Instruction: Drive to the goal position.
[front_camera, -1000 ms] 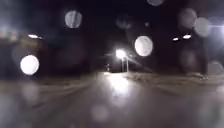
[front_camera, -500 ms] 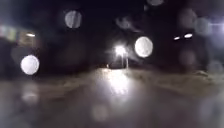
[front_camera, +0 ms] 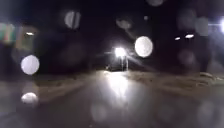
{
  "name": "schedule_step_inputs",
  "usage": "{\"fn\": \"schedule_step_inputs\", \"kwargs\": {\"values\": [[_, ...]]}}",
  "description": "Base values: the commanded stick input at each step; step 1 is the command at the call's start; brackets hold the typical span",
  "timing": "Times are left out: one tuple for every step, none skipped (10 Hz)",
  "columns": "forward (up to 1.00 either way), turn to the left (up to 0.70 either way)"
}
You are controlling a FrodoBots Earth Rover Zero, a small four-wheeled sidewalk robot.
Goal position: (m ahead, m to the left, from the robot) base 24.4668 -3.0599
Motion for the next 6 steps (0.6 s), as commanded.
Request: {"fn": "schedule_step_inputs", "kwargs": {"values": [[1.0, 0.06], [1.0, 0.09], [1.0, 0.11], [1.0, 0.08], [1.0, 0.04], [1.0, 0.03]]}}
